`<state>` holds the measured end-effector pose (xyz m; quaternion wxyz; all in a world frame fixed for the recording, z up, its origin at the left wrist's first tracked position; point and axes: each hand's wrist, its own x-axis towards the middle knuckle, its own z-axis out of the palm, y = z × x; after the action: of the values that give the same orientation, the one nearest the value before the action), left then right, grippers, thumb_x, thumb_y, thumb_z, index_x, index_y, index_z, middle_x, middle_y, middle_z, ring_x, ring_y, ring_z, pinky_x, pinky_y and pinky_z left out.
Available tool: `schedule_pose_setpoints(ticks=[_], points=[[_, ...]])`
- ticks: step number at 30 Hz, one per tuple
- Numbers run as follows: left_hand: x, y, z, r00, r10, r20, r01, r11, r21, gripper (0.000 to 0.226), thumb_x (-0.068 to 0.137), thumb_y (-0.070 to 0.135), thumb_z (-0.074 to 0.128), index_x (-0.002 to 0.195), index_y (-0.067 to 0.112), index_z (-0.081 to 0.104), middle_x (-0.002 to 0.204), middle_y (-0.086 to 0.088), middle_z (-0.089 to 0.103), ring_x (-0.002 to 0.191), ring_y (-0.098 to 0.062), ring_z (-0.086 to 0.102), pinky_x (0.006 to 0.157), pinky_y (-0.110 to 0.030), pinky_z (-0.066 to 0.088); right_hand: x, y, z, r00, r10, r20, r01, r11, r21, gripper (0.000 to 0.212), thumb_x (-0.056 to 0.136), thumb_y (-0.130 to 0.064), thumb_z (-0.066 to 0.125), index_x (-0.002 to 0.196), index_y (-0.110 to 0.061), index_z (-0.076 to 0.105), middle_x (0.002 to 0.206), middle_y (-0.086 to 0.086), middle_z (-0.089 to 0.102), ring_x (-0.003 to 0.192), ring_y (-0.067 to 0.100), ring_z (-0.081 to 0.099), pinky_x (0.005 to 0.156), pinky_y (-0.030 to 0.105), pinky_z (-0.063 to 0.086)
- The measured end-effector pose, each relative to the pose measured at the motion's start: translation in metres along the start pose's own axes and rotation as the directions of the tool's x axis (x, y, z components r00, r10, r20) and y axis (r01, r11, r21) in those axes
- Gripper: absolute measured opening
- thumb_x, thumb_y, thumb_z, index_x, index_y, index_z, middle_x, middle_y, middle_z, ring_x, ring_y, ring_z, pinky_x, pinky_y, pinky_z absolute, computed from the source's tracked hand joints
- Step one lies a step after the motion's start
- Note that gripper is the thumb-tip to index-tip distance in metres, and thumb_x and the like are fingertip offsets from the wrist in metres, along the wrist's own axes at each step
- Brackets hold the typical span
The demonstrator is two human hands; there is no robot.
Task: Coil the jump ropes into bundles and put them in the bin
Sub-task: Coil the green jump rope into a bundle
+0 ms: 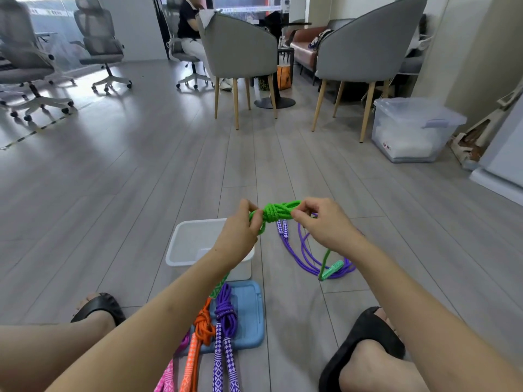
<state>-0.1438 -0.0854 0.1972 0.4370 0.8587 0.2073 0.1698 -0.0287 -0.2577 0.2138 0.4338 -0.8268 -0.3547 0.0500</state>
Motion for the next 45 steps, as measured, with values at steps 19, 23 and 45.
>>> schedule_pose_setpoints(ticks=[19,23,45], points=[[-0.007,0.049,-0.034,0.900,0.146,0.410,0.173,0.744,-0.645,0.014,0.110,0.025,0.041,0.104,0.013,0.045,0.066,-0.003,0.044,0.046,-0.011,0.034,0.038,-0.015,0.016,-0.005,0.029,-0.003,0.929,-0.094,0.358,-0.166,0.760,0.628,0.029,0.101,-0.034,0.059,0.085,-0.011,0.068,0.062,-0.001,0.041,0.051,0.009,0.029,0.049,0.021,0.028],[-0.014,0.050,-0.040,0.705,0.158,0.692,0.245,0.861,-0.446,0.018,0.109,0.026,0.042,0.095,0.014,0.046,0.065,-0.001,0.047,0.046,-0.009,0.035,0.038,-0.016,0.015,-0.006,0.044,-0.011,0.851,-0.071,0.520,-0.105,0.948,0.302,0.018,0.104,-0.011,0.060,0.090,-0.017,0.071,0.068,-0.014,0.063,0.060,0.003,0.051,0.061,0.021,0.041],[0.003,0.032,-0.010,0.980,-0.168,0.107,0.199,0.829,-0.522,0.017,0.106,0.026,0.040,0.100,0.011,0.044,0.076,-0.007,0.048,0.048,-0.011,0.042,0.039,-0.018,0.024,-0.003,0.002,0.008,0.973,0.035,0.228,-0.145,0.862,0.487,0.020,0.106,-0.015,0.055,0.106,-0.005,0.072,0.069,0.002,0.054,0.049,0.005,0.040,0.046,0.018,0.029]])
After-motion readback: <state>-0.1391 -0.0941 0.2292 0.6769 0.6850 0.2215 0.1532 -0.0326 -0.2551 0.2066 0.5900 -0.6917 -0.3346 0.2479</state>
